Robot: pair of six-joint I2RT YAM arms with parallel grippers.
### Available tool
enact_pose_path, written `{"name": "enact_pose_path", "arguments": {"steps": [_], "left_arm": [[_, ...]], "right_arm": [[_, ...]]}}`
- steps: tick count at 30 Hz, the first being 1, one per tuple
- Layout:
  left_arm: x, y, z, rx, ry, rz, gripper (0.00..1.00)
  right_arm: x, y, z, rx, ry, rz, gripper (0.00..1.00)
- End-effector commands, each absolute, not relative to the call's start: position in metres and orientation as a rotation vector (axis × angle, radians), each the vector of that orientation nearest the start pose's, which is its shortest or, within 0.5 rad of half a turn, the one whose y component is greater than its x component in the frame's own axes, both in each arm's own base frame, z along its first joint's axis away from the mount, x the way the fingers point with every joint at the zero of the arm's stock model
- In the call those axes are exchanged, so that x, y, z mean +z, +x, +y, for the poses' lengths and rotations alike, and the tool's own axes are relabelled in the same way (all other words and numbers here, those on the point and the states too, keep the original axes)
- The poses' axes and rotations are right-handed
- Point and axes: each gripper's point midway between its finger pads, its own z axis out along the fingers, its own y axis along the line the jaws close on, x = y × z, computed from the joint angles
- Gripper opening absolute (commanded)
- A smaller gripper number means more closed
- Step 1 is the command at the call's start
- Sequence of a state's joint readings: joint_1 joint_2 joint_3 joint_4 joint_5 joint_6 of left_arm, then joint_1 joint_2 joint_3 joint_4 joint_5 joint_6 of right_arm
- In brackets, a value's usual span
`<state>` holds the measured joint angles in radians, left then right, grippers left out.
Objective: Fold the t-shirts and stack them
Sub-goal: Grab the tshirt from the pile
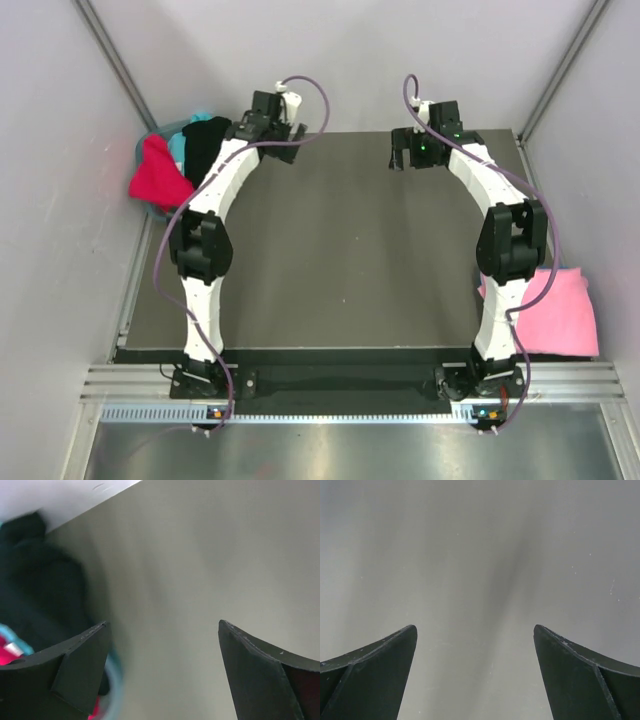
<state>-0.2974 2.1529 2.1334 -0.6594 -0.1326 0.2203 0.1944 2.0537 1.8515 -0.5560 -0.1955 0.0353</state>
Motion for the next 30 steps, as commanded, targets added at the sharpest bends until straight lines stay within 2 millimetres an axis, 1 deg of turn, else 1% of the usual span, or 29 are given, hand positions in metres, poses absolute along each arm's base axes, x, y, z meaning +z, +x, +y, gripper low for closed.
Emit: {"name": "enact_pose_path", "arguments": {"steps": [1, 2, 3, 4, 5, 6, 7, 8, 9, 10, 11, 12, 13, 14, 15, 16, 17, 18, 19, 21, 23, 24, 25, 26, 27, 28, 29, 30], "left_arm": [[0.232, 0.586, -0.075, 0.171, 0.354, 2.137, 0.92], [0.231, 0.591, -0.064, 0.182, 0.332, 2.138, 0.91], [0.237, 0.596, -0.044, 0.21, 0.297, 2.126, 0.9], [0.235, 0.6, -0.032, 0.223, 0.273, 2.127, 0.88], [0.235, 0.602, -0.023, 0.227, 0.257, 2.13, 0.84], [0.235, 0.603, -0.004, 0.239, 0.223, 2.133, 0.77], [0.234, 0.604, 0.006, 0.242, 0.203, 2.136, 0.77], [0.228, 0.605, 0.013, 0.241, 0.194, 2.147, 0.77], [0.225, 0.606, 0.027, 0.255, 0.164, 2.156, 0.77], [0.218, 0.607, 0.027, 0.257, 0.164, 2.167, 0.77], [0.215, 0.607, 0.045, 0.274, 0.132, 2.174, 0.77], [0.212, 0.607, 0.054, 0.285, 0.124, 2.182, 0.77], [0.207, 0.608, 0.057, 0.289, 0.123, 2.19, 0.77], [0.202, 0.609, 0.059, 0.289, 0.127, 2.198, 0.77], [0.201, 0.609, 0.064, 0.289, 0.124, 2.198, 0.76], [0.191, 0.612, 0.065, 0.284, 0.125, 2.214, 0.76], [0.187, 0.613, 0.067, 0.285, 0.125, 2.222, 0.76], [0.186, 0.615, 0.068, 0.28, 0.126, 2.219, 0.76], [0.178, 0.617, 0.069, 0.28, 0.131, 2.232, 0.76], [0.174, 0.62, 0.07, 0.285, 0.132, 2.231, 0.76], [0.164, 0.624, 0.072, 0.293, 0.131, 2.241, 0.75], [0.162, 0.625, 0.072, 0.296, 0.136, 2.241, 0.71], [0.153, 0.628, 0.072, 0.297, 0.141, 2.251, 0.68], [0.151, 0.63, 0.073, 0.3, 0.143, 2.25, 0.65], [0.149, 0.632, 0.075, 0.309, 0.14, 2.249, 0.59], [0.139, 0.633, 0.076, 0.307, 0.142, 2.263, 0.56], [0.141, 0.636, 0.077, 0.31, 0.14, 2.254, 0.49], [0.14, 0.637, 0.077, 0.311, 0.133, 2.251, 0.29]], "right_arm": [[0.18, 0.54, 0.151, 0.362, -0.267, 2.238, 1.0], [0.182, 0.539, 0.153, 0.379, -0.284, 2.231, 1.0], [0.182, 0.537, 0.157, 0.377, -0.346, 2.222, 1.0], [0.181, 0.535, 0.16, 0.375, -0.386, 2.22, 1.0], [0.18, 0.533, 0.164, 0.394, -0.434, 2.217, 1.0], [0.176, 0.528, 0.167, 0.409, -0.48, 2.227, 1.0], [0.175, 0.527, 0.17, 0.429, -0.497, 2.229, 1.0], [0.173, 0.524, 0.174, 0.463, -0.514, 2.232, 1.0], [0.172, 0.522, 0.176, 0.478, -0.52, 2.237, 1.0], [0.17, 0.52, 0.178, 0.494, -0.532, 2.239, 1.0], [0.171, 0.518, 0.181, 0.518, -0.548, 2.233, 1.0], [0.17, 0.515, 0.183, 0.53, -0.56, 2.235, 1.0], [0.172, 0.515, 0.184, 0.535, -0.565, 2.228, 1.0], [0.17, 0.514, 0.184, 0.544, -0.568, 2.232, 1.0], [0.17, 0.514, 0.184, 0.545, -0.569, 2.23, 1.0], [0.169, 0.515, 0.185, 0.549, -0.57, 2.233, 1.0], [0.168, 0.515, 0.187, 0.555, -0.576, 2.232, 1.0], [0.17, 0.516, 0.186, 0.555, -0.575, 2.228, 1.0], [0.167, 0.516, 0.188, 0.559, -0.579, 2.231, 0.99], [0.169, 0.517, 0.188, 0.564, -0.588, 2.222, 1.0], [0.167, 0.517, 0.188, 0.564, -0.588, 2.225, 1.0], [0.166, 0.517, 0.188, 0.565, -0.588, 2.229, 1.0], [0.164, 0.516, 0.188, 0.568, -0.591, 2.231, 1.0], [0.163, 0.516, 0.188, 0.569, -0.589, 2.235, 1.0], [0.161, 0.515, 0.188, 0.571, -0.591, 2.24, 1.0], [0.16, 0.514, 0.19, 0.58, -0.595, 2.241, 1.0], [0.162, 0.514, 0.19, 0.578, -0.599, 2.24, 1.0], [0.161, 0.515, 0.189, 0.579, -0.599, 2.239, 1.0]]}}
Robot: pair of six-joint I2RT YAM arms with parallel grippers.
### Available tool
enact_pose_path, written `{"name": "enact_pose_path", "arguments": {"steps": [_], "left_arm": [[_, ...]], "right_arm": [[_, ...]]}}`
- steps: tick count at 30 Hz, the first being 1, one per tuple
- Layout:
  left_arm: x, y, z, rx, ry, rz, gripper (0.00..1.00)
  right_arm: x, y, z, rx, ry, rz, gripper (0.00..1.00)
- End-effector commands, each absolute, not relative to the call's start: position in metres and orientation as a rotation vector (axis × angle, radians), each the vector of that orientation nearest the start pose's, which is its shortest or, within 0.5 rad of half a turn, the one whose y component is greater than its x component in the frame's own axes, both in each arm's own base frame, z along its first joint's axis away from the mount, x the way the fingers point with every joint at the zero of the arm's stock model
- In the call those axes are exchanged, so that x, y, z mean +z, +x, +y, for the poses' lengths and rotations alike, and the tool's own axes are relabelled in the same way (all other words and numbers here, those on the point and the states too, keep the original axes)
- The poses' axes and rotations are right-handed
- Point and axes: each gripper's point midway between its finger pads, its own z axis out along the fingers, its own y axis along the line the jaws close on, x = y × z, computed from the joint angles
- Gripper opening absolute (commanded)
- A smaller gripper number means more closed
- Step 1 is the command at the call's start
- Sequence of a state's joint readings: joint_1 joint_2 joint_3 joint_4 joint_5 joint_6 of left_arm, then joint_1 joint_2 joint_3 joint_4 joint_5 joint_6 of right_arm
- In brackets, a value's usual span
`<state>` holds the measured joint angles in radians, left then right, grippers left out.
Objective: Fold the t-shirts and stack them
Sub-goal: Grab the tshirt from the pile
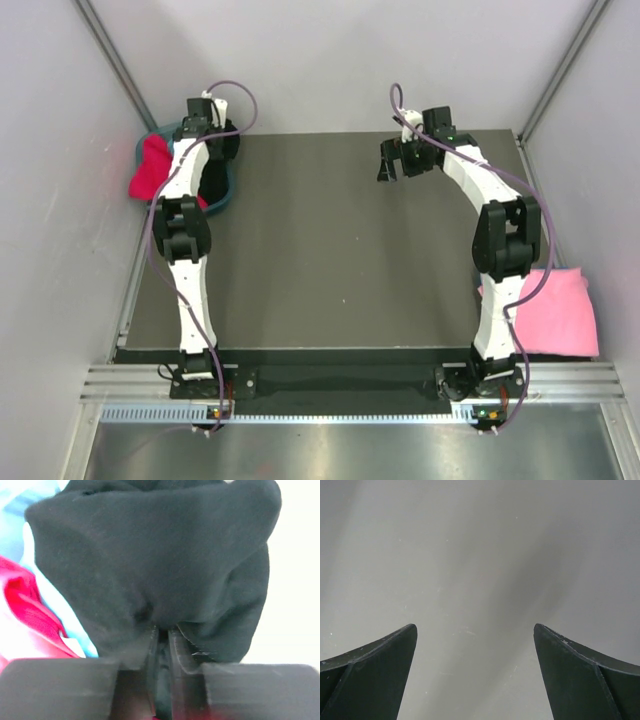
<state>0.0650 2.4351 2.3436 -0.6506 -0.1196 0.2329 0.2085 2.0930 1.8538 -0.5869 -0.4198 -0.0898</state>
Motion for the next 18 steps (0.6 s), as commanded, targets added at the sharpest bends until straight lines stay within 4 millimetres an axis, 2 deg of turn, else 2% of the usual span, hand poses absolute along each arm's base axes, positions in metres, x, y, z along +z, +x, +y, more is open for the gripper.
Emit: {"name": "enact_pose_path", "arguments": {"steps": [1, 2, 6, 8, 9, 11, 12, 13, 14, 15, 17, 18], "left_arm": [[0.143, 0.638, 0.077, 0.313, 0.125, 2.244, 0.1], [0.148, 0.639, 0.077, 0.314, 0.118, 2.23, 0.0], [0.178, 0.638, 0.08, 0.338, 0.089, 2.178, 0.0], [0.208, 0.633, 0.081, 0.349, 0.061, 2.129, 0.0], [0.235, 0.628, 0.081, 0.354, 0.053, 2.086, 0.0], [0.261, 0.621, 0.076, 0.359, 0.065, 2.044, 0.0], [0.294, 0.614, 0.072, 0.362, 0.068, 1.986, 0.0], [0.311, 0.609, 0.067, 0.363, 0.075, 1.955, 0.0], [0.327, 0.605, 0.059, 0.365, 0.101, 1.923, 0.0], [0.356, 0.595, 0.055, 0.37, 0.1, 1.871, 0.0], [0.388, 0.586, 0.042, 0.376, 0.134, 1.8, 0.0], [0.413, 0.576, 0.024, 0.355, 0.165, 1.749, 0.0]], "right_arm": [[0.162, 0.513, 0.19, 0.581, -0.603, 2.239, 1.0], [0.163, 0.514, 0.189, 0.573, -0.607, 2.235, 1.0], [0.162, 0.513, 0.189, 0.571, -0.604, 2.237, 1.0], [0.163, 0.512, 0.191, 0.592, -0.613, 2.227, 1.0], [0.167, 0.51, 0.195, 0.592, -0.625, 2.214, 1.0], [0.171, 0.512, 0.197, 0.536, -0.679, 2.179, 1.0], [0.176, 0.511, 0.203, 0.509, -0.711, 2.157, 1.0], [0.179, 0.516, 0.2, 0.441, -0.705, 2.145, 1.0], [0.183, 0.522, 0.202, 0.415, -0.702, 2.113, 1.0], [0.19, 0.524, 0.204, 0.405, -0.705, 2.087, 1.0], [0.204, 0.535, 0.201, 0.366, -0.661, 2.034, 1.0], [0.211, 0.539, 0.199, 0.347, -0.631, 2.016, 1.0]]}}
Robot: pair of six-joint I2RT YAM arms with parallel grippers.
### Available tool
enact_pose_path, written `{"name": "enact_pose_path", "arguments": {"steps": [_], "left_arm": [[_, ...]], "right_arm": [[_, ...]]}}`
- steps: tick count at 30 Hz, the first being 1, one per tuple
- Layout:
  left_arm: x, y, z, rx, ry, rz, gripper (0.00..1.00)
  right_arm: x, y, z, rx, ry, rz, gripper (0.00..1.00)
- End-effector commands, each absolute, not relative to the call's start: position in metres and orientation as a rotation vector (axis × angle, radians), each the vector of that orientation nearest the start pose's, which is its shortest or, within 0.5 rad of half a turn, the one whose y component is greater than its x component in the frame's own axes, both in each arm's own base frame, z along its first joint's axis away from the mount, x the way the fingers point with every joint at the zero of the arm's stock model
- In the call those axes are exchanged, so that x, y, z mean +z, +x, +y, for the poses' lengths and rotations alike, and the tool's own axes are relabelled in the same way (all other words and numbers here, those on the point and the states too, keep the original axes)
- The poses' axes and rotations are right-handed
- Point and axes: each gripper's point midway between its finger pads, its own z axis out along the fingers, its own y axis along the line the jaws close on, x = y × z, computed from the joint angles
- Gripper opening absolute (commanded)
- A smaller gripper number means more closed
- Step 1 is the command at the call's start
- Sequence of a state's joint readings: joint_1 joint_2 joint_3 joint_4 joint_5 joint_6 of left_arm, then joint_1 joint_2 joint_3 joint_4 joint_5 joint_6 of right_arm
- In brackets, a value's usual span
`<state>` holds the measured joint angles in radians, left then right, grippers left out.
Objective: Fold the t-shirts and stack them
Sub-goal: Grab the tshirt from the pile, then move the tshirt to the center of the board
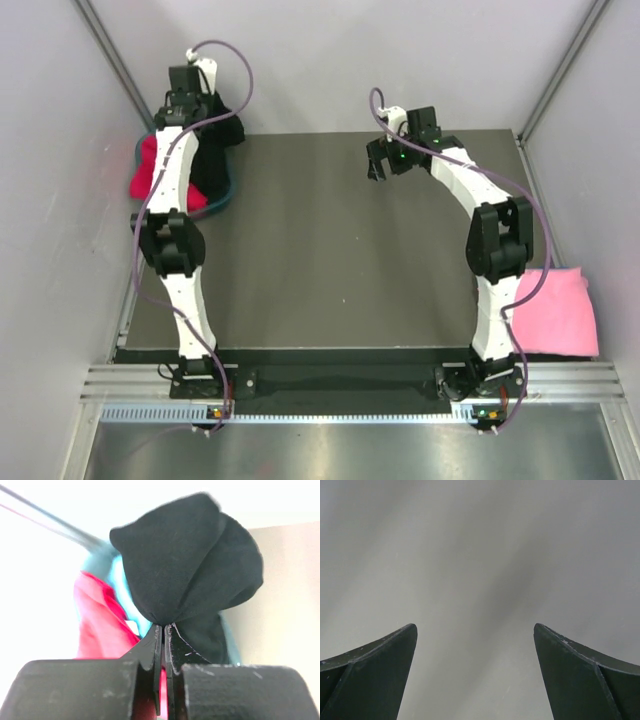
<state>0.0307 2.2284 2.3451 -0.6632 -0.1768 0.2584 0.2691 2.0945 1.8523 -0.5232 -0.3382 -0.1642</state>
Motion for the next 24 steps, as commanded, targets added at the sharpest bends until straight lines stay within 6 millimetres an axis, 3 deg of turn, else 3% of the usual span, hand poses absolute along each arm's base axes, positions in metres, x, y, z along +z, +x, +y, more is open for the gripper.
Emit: {"name": "enact_pose_path", "arguments": {"steps": [1, 3, 4, 6, 7, 9, 11, 12, 17, 20, 22, 24], "left_arm": [[0.428, 0.571, 0.007, 0.33, 0.199, 1.71, 0.0], [0.454, 0.557, -0.02, 0.274, 0.295, 1.645, 0.0], [0.46, 0.552, -0.043, 0.24, 0.341, 1.62, 0.0], [0.478, 0.54, -0.067, 0.2, 0.383, 1.57, 0.0], [0.48, 0.535, -0.088, 0.169, 0.416, 1.557, 0.0], [0.481, 0.529, -0.107, 0.14, 0.444, 1.552, 0.0], [0.473, 0.523, -0.133, 0.075, 0.487, 1.565, 0.0], [0.47, 0.52, -0.141, 0.05, 0.5, 1.57, 0.0], [0.467, 0.499, -0.208, -0.103, 0.622, 1.531, 0.0], [0.492, 0.487, -0.241, -0.166, 0.639, 1.441, 0.0], [0.521, 0.477, -0.258, -0.183, 0.651, 1.338, 0.0], [0.535, 0.471, -0.267, -0.191, 0.658, 1.276, 0.0]], "right_arm": [[0.215, 0.543, 0.194, 0.312, -0.602, 2.006, 1.0], [0.225, 0.55, 0.191, 0.287, -0.567, 1.971, 1.0], [0.227, 0.555, 0.184, 0.256, -0.523, 1.974, 1.0], [0.228, 0.56, 0.179, 0.293, -0.425, 1.991, 1.0], [0.228, 0.561, 0.177, 0.322, -0.38, 2.008, 1.0], [0.228, 0.561, 0.168, 0.418, -0.256, 2.06, 0.96], [0.229, 0.555, 0.16, 0.458, -0.277, 2.063, 0.92], [0.242, 0.55, 0.157, 0.464, -0.293, 2.037, 0.91], [0.262, 0.552, 0.107, 0.306, -0.175, 1.996, 0.95], [0.251, 0.552, 0.087, 0.241, -0.128, 2.022, 0.97], [0.243, 0.55, 0.083, 0.227, -0.126, 2.037, 0.97], [0.236, 0.548, 0.078, 0.216, -0.115, 2.054, 0.97]]}}
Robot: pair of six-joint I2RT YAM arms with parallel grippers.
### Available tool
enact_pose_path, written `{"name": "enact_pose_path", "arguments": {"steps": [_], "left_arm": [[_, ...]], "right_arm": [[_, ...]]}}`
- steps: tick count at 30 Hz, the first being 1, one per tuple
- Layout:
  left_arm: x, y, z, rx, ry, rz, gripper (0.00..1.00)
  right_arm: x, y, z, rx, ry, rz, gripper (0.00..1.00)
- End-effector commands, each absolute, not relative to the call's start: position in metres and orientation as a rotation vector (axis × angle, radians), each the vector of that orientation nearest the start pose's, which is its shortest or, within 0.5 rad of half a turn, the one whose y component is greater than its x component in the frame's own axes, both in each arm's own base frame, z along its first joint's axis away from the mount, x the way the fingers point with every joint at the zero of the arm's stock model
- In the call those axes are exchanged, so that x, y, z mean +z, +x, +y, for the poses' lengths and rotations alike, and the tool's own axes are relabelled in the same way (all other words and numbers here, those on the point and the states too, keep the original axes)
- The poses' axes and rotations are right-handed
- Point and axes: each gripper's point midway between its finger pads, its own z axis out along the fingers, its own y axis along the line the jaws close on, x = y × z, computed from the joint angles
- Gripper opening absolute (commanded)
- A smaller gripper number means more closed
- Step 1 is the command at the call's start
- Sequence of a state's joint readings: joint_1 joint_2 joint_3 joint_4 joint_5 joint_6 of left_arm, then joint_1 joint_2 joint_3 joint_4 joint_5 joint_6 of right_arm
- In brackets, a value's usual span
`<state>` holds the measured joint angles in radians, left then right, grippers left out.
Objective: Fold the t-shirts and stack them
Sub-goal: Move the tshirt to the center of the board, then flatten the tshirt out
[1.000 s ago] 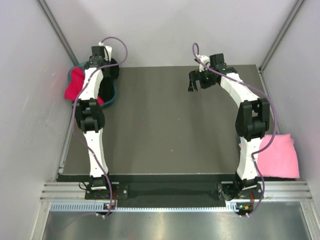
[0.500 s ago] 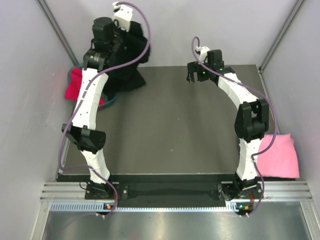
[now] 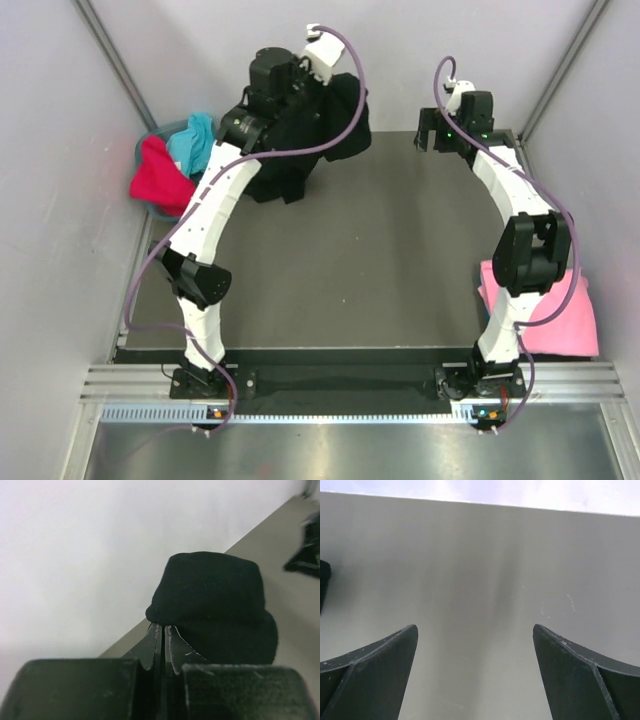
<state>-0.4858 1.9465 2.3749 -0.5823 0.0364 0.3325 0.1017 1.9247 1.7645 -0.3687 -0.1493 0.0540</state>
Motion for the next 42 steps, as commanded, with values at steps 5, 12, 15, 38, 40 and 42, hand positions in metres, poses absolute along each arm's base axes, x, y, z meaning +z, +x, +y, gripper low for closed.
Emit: {"name": "enact_pose_path", "arguments": {"steps": [5, 12, 15, 38, 40, 42], "left_arm": [[0.522, 0.464, -0.284, -0.279, 0.687, 1.289, 0.0], [0.378, 0.456, -0.284, -0.294, 0.843, 1.589, 0.49], [0.323, 0.477, -0.233, -0.136, 0.723, 1.751, 0.59], [0.102, 0.552, -0.091, -0.254, 0.422, 2.39, 0.59], [0.095, 0.553, -0.073, -0.227, 0.383, 2.411, 0.59], [0.09, 0.552, -0.056, -0.2, 0.362, 2.425, 0.59]], "right_arm": [[0.24, 0.548, 0.07, 0.193, -0.109, 2.046, 0.98], [0.234, 0.547, 0.069, 0.19, -0.122, 2.059, 0.99], [0.228, 0.547, 0.072, 0.196, -0.161, 2.069, 1.0], [0.215, 0.541, 0.118, 0.295, -0.422, 2.076, 1.0], [0.214, 0.542, 0.122, 0.302, -0.43, 2.075, 1.0], [0.213, 0.542, 0.126, 0.308, -0.44, 2.075, 1.0]]}}
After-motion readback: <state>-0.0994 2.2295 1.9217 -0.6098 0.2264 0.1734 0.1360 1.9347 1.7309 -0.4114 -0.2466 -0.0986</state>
